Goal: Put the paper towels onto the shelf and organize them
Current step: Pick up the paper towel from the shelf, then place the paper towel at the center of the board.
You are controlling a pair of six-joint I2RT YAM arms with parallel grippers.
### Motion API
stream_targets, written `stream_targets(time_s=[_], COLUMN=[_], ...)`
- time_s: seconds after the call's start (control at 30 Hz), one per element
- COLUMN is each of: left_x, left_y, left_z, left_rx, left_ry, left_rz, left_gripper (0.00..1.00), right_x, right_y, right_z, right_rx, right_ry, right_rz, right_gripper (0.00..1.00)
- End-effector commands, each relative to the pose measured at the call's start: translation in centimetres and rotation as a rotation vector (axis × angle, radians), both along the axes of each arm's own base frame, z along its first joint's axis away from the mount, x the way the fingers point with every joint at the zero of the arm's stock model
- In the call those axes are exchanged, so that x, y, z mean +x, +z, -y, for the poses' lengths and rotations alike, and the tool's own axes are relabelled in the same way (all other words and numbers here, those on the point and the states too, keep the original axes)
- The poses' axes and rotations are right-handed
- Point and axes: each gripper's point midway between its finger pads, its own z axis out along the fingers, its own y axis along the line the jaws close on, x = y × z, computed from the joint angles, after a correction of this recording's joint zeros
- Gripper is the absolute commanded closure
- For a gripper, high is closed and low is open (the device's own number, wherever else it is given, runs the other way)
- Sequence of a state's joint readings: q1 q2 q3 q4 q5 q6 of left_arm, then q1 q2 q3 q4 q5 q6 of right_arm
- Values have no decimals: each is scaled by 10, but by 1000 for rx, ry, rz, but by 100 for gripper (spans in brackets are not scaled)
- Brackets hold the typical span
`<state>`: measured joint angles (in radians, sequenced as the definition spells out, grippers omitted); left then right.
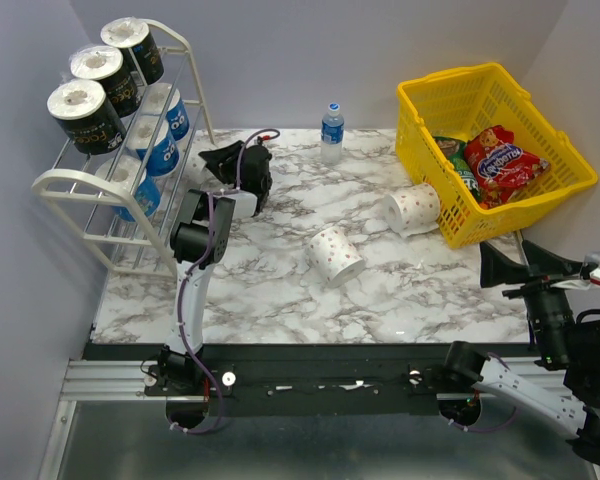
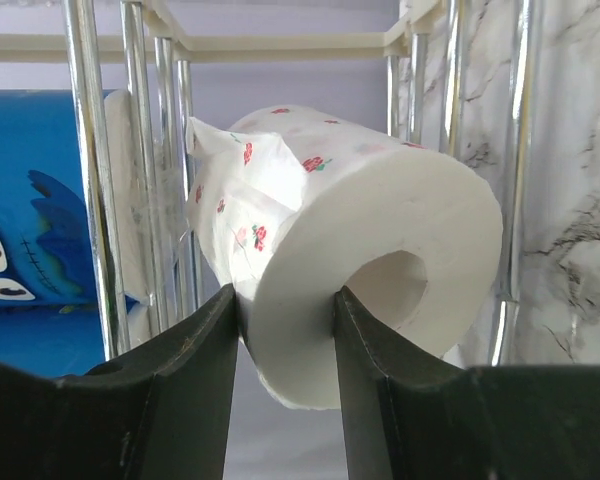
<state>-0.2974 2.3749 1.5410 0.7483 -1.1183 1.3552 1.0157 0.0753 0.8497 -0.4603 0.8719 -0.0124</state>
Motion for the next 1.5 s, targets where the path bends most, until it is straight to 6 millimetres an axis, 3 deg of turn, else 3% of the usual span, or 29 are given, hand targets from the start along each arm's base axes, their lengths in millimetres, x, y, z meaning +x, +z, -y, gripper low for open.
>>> stream_targets(time_s=[0.0,0.2,0.4,0.63,0.97,1.1,1.23,1.37,1.47], left_x=[-4,-11,-22,-34,-31,-38,-55,-81,-89], left_y=[30,44,53,44,34,45,55,60,49], left_z=[20,66,86,75,49,70,107,156,160], left_rx=[-125,-303,-490,-566,-790,-886,-1093,-1369,-1412], left_ry=[-47,-127,-155,-132,-99,-149,-213,-342,-313], left_rz=[107,122,40,-27,-75,-111,-161,-254,-295], left_gripper=[67,68,70,70,71,72,71,71,70], right_x=[-4,-7,-12,-18,-15,-14,-15,-20,-23], right_y=[3,9,15,14,12,9,13,21,24], right_z=[1,4,8,14,7,5,4,7,10], right_rx=[30,36,68,98,77,79,89,104,119], right_ry=[21,32,56,70,73,71,89,106,114], right_rz=[17,25,24,7,-8,-14,-4,10,15], right_gripper=[0,0,0,0,0,0,0,0,0])
